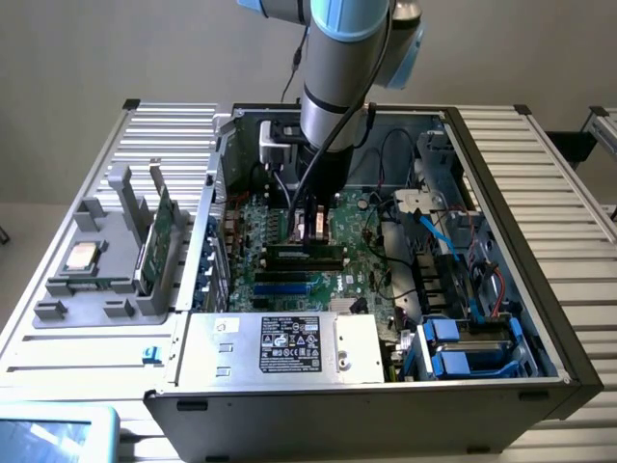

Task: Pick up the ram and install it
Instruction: 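Insert the ram into the slot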

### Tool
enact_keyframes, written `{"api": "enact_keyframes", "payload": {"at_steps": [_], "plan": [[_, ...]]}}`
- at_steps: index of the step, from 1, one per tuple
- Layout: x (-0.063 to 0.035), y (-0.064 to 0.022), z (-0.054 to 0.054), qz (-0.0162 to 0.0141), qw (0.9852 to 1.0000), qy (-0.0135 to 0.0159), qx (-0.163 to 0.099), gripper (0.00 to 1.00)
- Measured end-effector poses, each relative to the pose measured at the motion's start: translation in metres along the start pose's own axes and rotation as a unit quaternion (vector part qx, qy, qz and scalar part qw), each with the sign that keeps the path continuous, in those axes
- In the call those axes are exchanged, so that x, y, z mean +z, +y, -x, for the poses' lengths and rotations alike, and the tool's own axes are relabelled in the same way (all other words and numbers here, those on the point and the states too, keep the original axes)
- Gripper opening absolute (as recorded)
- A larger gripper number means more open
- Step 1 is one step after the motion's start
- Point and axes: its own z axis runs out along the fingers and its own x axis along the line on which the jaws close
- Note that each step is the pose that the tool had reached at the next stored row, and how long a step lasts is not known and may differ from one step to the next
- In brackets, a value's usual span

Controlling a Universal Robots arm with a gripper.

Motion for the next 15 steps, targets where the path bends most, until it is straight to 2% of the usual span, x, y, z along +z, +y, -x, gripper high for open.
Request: {"api": "enact_keyframes", "payload": {"at_steps": [15], "plan": [[0.0007, 0.0002, -0.0008, -0.0001, 1.0, -0.0008, 0.007, 0.11]]}}
